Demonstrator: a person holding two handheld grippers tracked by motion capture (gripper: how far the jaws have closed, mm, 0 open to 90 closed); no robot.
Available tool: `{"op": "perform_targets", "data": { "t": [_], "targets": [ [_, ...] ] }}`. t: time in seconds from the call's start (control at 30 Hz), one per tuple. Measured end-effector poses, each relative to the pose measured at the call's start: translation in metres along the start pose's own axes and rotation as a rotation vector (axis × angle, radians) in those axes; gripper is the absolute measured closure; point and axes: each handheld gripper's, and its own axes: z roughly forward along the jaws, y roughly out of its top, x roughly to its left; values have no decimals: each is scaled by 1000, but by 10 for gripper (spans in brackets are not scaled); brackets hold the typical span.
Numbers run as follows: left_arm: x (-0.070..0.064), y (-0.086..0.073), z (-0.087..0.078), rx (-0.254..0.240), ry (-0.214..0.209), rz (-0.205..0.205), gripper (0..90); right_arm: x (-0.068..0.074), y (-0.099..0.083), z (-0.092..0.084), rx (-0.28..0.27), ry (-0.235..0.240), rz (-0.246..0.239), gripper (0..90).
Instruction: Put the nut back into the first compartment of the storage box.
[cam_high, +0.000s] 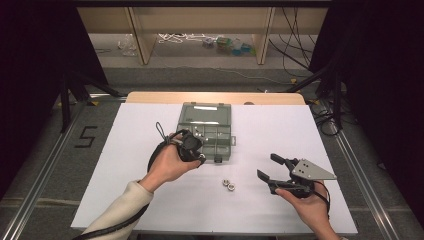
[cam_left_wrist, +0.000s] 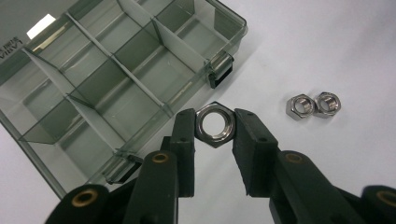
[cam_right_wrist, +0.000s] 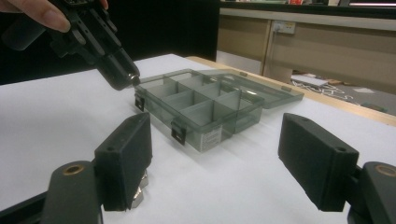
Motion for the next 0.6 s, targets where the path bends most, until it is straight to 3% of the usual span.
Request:
{"op": "perform_targets", "data": {
  "t": [0.6],
  "targets": [
    [25,6,-5,-7,57,-23,703,0,0,0,2,0,0,267]
  ]
}}
